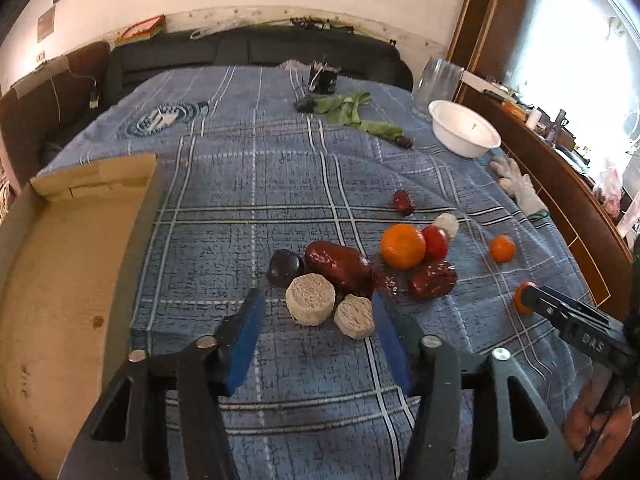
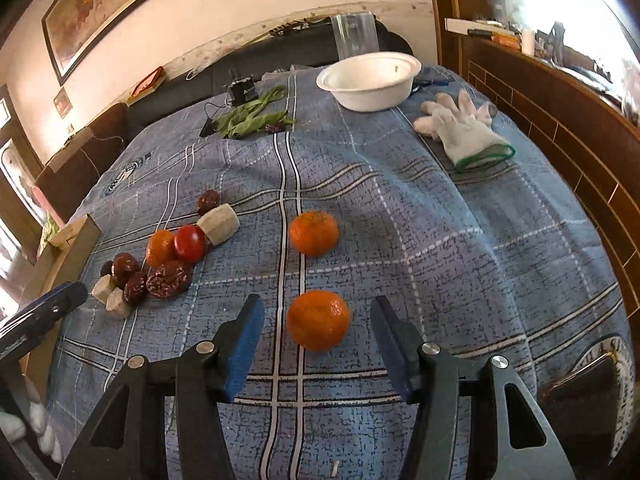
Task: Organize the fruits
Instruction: 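Grasp the mandarin orange with the right tool while the left tool grasps a beige round cake, then carry the orange into the cardboard box and open the right tool while the left tool drops the cake there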
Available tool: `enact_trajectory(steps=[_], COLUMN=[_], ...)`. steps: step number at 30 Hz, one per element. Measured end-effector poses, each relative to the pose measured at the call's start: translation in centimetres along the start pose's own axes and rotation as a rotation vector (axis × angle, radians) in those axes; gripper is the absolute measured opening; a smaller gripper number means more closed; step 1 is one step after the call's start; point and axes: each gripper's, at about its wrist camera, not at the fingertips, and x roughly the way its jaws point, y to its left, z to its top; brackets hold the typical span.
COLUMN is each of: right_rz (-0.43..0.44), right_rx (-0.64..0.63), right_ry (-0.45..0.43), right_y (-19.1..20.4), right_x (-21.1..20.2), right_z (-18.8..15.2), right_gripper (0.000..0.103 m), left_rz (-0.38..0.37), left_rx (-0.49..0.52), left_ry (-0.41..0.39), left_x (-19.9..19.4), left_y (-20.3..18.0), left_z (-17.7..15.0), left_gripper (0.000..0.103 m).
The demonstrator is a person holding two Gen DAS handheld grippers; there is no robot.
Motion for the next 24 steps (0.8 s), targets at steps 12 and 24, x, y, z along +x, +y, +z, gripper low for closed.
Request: enact_trajectory(steps=[12, 24], right_rz=[0.017, 0.038], right_rx=[-0.035, -0.043], right_ry=[0.014, 0.002], right_y=[0.4, 0.5], right_x=[0.8, 0.7], right_z=[-0.4, -0.5], right_gripper=[0.051, 0.034], left_rz=[-0.031, -0.022], left_rx=[-0.062, -0.048], left_ry=[0.052, 0.002], left_x=[2.1, 0.7], left_y=[1.2, 0.8], left_z=[0.2, -0.1], left_gripper=[0.029, 0.029])
